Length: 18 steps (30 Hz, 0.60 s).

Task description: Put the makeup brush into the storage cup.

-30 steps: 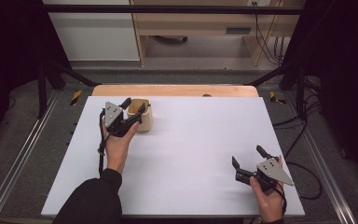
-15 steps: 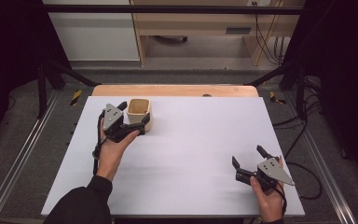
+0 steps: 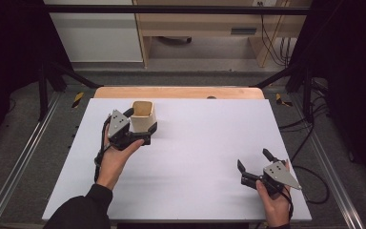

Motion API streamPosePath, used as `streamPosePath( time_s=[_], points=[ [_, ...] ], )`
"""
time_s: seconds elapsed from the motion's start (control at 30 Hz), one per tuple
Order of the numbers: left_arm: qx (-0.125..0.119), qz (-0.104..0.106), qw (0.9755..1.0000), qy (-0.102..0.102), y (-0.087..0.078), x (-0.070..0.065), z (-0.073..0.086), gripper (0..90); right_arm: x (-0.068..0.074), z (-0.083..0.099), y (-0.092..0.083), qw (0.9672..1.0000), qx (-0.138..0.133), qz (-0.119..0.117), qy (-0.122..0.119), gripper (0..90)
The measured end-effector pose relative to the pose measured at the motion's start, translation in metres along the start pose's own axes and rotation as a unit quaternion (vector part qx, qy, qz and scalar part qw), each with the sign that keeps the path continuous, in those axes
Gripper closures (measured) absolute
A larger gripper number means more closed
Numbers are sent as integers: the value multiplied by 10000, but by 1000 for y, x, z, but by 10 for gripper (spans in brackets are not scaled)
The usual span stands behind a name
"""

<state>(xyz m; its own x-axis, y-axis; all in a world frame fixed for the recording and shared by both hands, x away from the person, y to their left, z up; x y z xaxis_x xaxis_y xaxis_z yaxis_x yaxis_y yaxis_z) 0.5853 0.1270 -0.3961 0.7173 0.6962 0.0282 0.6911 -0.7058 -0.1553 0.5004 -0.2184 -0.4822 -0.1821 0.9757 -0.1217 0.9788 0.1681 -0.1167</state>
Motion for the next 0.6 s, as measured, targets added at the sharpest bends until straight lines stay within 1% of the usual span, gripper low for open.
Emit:
streamPosePath(
  time_s=[0.27, 0.37, 0.5, 0.57, 0.6],
  points=[
    [72, 80, 9999, 12, -1, -7, 2, 7, -1, 0, 0, 10000, 1, 13, 4, 40],
    [41, 96, 9999, 6, -1, -10, 2, 7, -1, 0, 0, 10000, -8, 4, -16, 40],
    [80, 149, 9999, 36, -2, -14, 4, 7, -1, 0, 0, 10000, -4, 9, -10, 40],
    [55, 182, 9998, 12, -1, -17, 4, 7, -1, 0, 0, 10000, 2, 8, -13, 40],
    [93, 192, 9998, 26, -1, -18, 6, 7, 0, 0, 0, 10000, 9, 5, -10, 39]
  ],
)
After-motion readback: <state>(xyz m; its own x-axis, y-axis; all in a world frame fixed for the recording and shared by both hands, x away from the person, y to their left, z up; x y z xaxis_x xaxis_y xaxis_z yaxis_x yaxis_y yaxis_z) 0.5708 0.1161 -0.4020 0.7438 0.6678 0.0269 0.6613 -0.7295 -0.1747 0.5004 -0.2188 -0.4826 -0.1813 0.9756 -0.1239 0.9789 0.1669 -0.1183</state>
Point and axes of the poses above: each handheld gripper's, and its own axes: y roughly forward along the jaws, z roughly out of its underside, x roughly to its left, the point moved 10 cm from there along y, roughly forward along the jaws, and after that the axes turned 10 degrees about z, right-handed, at the moved point
